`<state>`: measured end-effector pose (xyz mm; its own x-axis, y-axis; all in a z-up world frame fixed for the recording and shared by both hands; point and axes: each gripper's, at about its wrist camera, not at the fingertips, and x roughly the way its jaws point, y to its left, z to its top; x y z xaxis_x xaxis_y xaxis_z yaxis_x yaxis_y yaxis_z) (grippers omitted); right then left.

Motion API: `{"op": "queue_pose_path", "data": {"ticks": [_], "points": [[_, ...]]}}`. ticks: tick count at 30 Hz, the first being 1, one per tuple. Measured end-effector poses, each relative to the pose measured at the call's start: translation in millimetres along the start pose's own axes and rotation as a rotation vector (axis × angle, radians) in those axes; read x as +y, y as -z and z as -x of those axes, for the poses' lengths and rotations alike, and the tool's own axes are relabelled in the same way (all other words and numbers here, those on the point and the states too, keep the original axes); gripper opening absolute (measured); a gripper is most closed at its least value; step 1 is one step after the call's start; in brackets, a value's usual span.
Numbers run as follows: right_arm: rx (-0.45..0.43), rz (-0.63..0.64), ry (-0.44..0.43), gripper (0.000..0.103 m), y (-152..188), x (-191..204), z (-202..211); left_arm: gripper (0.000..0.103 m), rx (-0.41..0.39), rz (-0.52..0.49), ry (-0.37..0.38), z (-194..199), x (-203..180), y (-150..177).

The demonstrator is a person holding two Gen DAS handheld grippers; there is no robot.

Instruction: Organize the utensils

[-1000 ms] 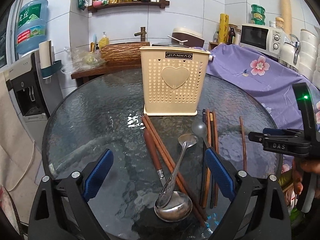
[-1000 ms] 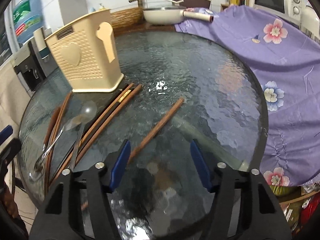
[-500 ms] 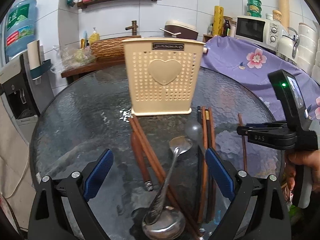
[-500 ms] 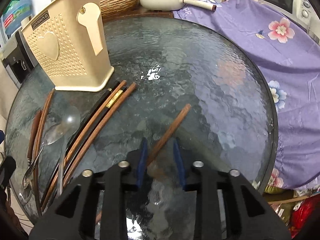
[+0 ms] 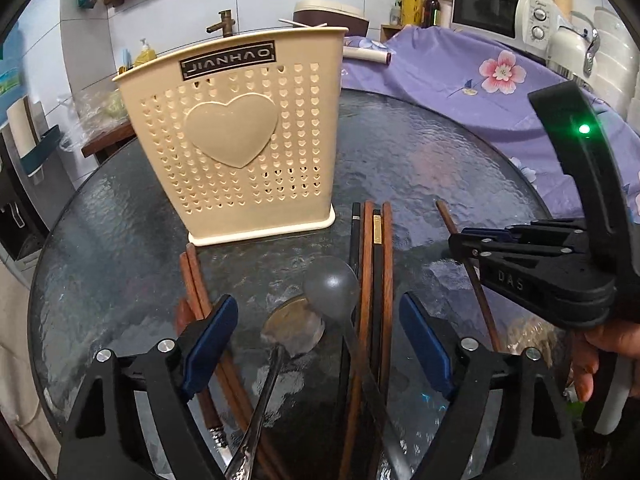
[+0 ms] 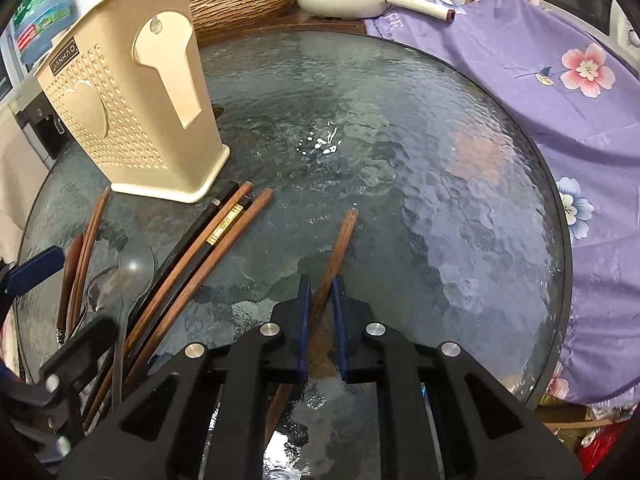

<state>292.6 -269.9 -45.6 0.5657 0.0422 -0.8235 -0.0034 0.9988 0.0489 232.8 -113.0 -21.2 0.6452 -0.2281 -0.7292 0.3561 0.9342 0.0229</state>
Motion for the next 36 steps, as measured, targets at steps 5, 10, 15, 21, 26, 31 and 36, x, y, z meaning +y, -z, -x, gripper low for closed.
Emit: {"op": "queue_pose_path", "data": {"ticks": [5, 10, 15, 21, 26, 31, 36], "points": [[-0.006, 0.019, -0.018, 0.012, -1, 1, 0, 0.071, 0.020, -0.035, -0.079, -15, -12, -6], [-0.004, 0.031, -0.044, 0.012, -2, 2, -1, 0.063, 0.052, -0.034, -0.113, -26, -12, -9], [-0.007, 0.037, -0.051, 0.011, -4, 5, -3, 0.056, 0.056, -0.030, -0.123, -28, -13, -14], [-0.010, 0.026, -0.057, 0.011, -3, 6, -3, 0.046, 0.053, -0.074, -0.122, -34, -31, -21], [-0.013, 0.027, -0.061, 0.011, 0, 5, -2, 0.026, 0.077, -0.074, -0.096, -43, -34, -19], [-0.017, 0.023, -0.066, 0.011, 3, 6, -1, 0.016, 0.087, -0.049, -0.058, -47, -32, -19], [-0.016, 0.019, -0.073, 0.011, 3, 4, 0, 0.009, 0.071, -0.029, -0.023, -41, -28, -20]]}}
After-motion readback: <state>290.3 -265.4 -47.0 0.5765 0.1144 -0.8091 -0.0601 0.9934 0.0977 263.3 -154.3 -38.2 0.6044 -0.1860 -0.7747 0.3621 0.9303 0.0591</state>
